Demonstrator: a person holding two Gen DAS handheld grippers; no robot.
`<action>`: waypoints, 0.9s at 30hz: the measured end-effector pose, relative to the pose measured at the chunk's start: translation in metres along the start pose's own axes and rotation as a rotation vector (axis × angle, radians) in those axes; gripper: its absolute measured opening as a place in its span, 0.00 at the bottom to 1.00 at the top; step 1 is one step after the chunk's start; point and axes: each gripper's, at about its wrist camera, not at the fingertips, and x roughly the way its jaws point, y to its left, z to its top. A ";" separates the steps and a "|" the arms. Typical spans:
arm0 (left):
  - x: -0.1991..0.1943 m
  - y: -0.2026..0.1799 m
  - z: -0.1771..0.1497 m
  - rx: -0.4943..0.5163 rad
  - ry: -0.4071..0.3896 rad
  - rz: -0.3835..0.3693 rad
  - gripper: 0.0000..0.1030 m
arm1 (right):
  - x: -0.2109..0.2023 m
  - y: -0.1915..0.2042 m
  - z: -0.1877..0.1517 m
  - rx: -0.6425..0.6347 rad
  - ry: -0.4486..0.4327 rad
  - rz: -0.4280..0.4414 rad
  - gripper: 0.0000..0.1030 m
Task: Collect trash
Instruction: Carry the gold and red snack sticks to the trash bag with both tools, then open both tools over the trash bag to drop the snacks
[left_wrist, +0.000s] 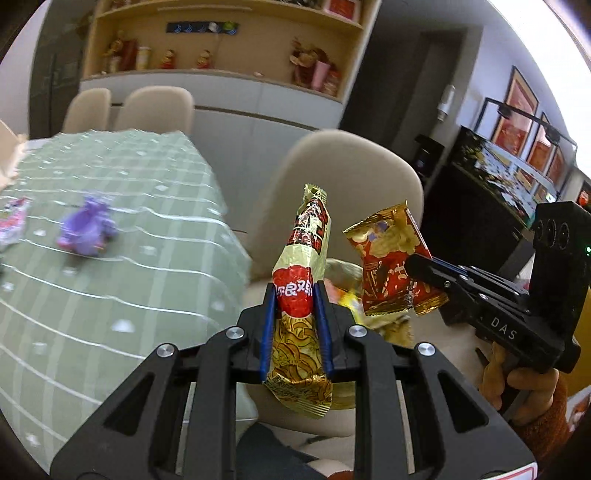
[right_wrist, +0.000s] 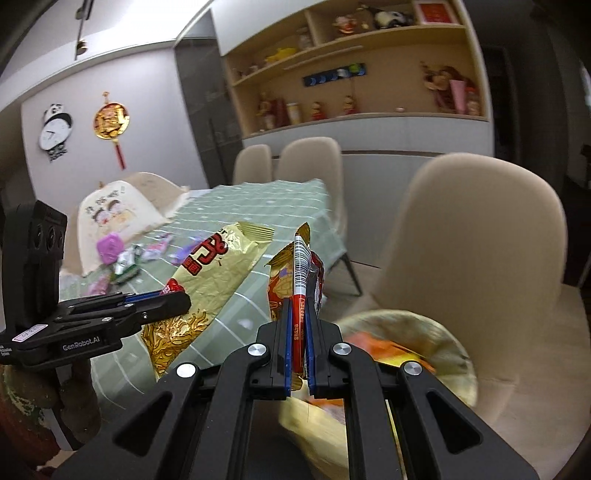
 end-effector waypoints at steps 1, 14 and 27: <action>0.008 -0.006 -0.002 -0.001 0.012 -0.009 0.19 | -0.001 -0.006 -0.003 0.006 0.002 -0.008 0.08; 0.094 -0.031 -0.025 -0.036 0.149 -0.095 0.19 | 0.000 -0.080 -0.038 0.113 0.034 -0.095 0.08; 0.173 -0.033 -0.035 -0.050 0.270 -0.108 0.19 | 0.028 -0.106 -0.046 0.127 0.102 -0.131 0.08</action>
